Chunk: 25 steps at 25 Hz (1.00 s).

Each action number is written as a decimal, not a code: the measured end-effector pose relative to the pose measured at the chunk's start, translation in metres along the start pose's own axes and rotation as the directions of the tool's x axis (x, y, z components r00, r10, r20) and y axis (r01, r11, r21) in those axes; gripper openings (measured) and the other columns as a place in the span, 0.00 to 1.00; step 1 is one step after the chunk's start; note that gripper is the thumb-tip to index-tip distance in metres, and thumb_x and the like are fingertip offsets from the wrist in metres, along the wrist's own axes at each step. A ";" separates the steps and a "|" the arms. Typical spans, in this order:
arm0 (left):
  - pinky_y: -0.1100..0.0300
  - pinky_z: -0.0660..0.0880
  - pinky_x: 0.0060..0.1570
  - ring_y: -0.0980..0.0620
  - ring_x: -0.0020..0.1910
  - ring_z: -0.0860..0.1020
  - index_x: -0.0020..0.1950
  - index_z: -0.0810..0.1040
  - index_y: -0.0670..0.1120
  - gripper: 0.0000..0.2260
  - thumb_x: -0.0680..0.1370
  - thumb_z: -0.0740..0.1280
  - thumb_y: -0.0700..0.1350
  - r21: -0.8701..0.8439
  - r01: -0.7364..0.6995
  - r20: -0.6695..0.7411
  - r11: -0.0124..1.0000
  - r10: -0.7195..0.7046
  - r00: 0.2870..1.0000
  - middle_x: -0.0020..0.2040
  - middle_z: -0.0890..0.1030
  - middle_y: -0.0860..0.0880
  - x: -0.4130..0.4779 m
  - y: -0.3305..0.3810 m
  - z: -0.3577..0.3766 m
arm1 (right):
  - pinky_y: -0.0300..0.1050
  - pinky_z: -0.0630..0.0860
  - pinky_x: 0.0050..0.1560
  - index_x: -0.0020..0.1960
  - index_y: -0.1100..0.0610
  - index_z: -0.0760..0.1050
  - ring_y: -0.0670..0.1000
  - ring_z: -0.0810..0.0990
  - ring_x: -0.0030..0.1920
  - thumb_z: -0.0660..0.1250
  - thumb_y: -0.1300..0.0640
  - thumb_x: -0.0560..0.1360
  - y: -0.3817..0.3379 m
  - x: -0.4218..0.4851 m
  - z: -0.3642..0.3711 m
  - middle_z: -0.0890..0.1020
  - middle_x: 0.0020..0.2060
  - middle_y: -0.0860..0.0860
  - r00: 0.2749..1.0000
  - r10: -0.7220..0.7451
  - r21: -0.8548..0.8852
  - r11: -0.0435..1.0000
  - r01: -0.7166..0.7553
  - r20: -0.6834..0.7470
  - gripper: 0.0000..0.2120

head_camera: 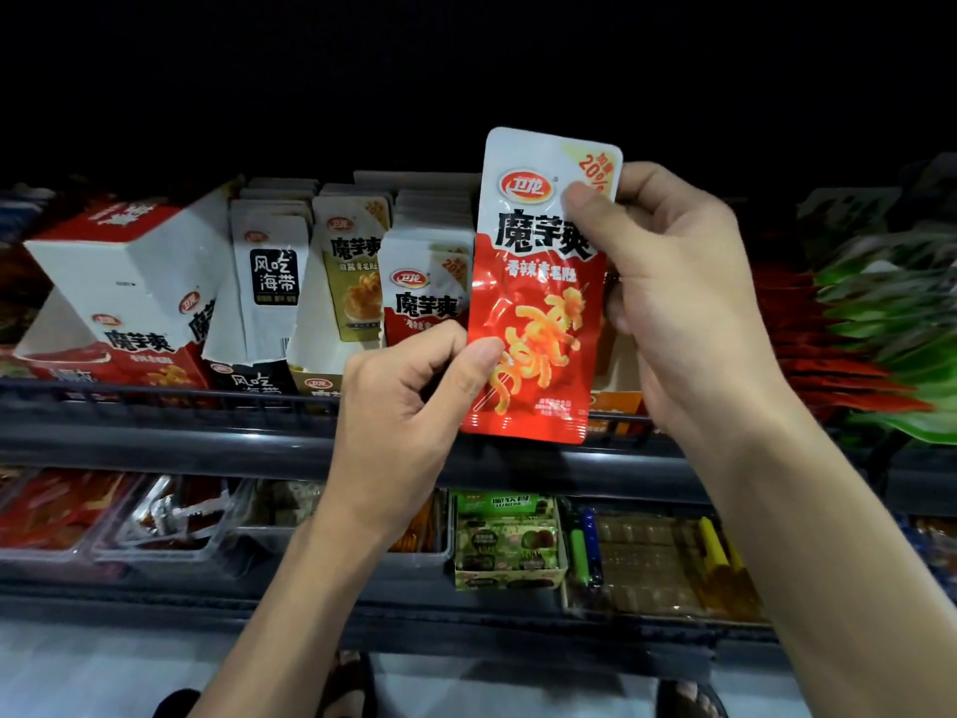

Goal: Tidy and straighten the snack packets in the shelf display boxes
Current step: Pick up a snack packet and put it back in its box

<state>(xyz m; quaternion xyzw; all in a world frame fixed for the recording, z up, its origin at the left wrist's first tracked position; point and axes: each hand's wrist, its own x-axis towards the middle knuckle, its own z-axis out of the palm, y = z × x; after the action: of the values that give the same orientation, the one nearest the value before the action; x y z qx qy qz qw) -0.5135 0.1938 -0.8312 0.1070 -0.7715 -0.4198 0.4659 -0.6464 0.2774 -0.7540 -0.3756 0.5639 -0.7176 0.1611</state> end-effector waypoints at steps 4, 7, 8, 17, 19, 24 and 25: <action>0.73 0.63 0.29 0.63 0.29 0.73 0.35 0.65 0.51 0.15 0.81 0.63 0.50 0.353 -0.182 0.097 0.918 0.158 0.983 0.29 0.69 0.64 0.003 -0.002 0.004 | 0.30 0.68 0.23 0.55 0.58 0.77 0.43 0.83 0.35 0.71 0.58 0.75 -0.008 0.010 -0.021 0.85 0.40 0.49 0.993 0.069 -0.141 0.989 -0.054 0.101 0.10; 0.70 0.64 0.30 0.61 0.29 0.70 0.37 0.70 0.49 0.14 0.80 0.64 0.52 0.441 -0.247 0.156 0.863 0.198 0.968 0.32 0.67 0.67 0.004 -0.006 0.016 | 0.34 0.76 0.31 0.56 0.59 0.77 0.47 0.86 0.41 0.72 0.59 0.74 -0.005 0.011 -0.033 0.86 0.41 0.50 0.994 0.069 -0.163 0.985 -0.055 0.082 0.12; 0.67 0.65 0.30 0.60 0.30 0.70 0.39 0.73 0.48 0.12 0.80 0.65 0.51 0.442 -0.247 0.151 0.863 0.199 0.968 0.33 0.67 0.66 0.005 -0.008 0.021 | 0.35 0.77 0.34 0.57 0.59 0.77 0.47 0.86 0.43 0.72 0.59 0.74 -0.004 0.010 -0.037 0.85 0.43 0.51 0.998 0.037 -0.152 0.988 -0.029 0.047 0.12; 0.63 0.72 0.38 0.65 0.40 0.71 0.52 0.81 0.47 0.05 0.80 0.67 0.45 0.395 -0.295 0.267 0.870 0.199 0.943 0.48 0.79 0.55 0.006 -0.007 0.074 | 0.56 0.79 0.53 0.58 0.57 0.69 0.54 0.82 0.55 0.71 0.55 0.77 0.014 0.033 -0.109 0.79 0.55 0.58 0.802 -0.464 -0.303 0.879 0.367 -0.376 0.15; 0.60 0.75 0.39 0.61 0.47 0.75 0.57 0.81 0.50 0.08 0.79 0.67 0.47 0.472 -0.268 0.275 0.840 0.149 0.950 0.54 0.78 0.55 0.007 -0.011 0.085 | 0.48 0.78 0.51 0.56 0.57 0.68 0.48 0.79 0.51 0.70 0.57 0.77 0.026 0.033 -0.112 0.77 0.52 0.56 0.788 -0.496 -0.369 0.854 0.367 -0.364 0.13; 0.58 0.72 0.46 0.51 0.55 0.74 0.62 0.80 0.52 0.13 0.78 0.67 0.48 0.640 -0.264 0.308 0.722 0.073 0.948 0.56 0.78 0.53 0.009 -0.020 0.108 | 0.31 0.70 0.47 0.57 0.60 0.72 0.36 0.74 0.45 0.69 0.56 0.78 0.054 0.031 -0.114 0.75 0.45 0.42 0.847 -0.467 -0.559 0.785 0.266 -0.253 0.11; 0.55 0.73 0.47 0.50 0.54 0.74 0.62 0.80 0.52 0.13 0.77 0.68 0.48 0.659 -0.260 0.310 0.706 0.061 0.949 0.56 0.79 0.53 0.009 -0.021 0.110 | 0.27 0.68 0.45 0.58 0.59 0.73 0.34 0.74 0.44 0.69 0.55 0.78 0.057 0.031 -0.113 0.74 0.44 0.40 0.881 -0.421 -0.611 0.762 0.214 -0.216 0.11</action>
<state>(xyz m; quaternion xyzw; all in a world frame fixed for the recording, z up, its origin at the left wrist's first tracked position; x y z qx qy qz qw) -0.6124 0.2360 -0.8650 0.1479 -0.9334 -0.0688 0.3197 -0.7592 0.3168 -0.8053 -0.3678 0.6979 -0.5862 -0.1845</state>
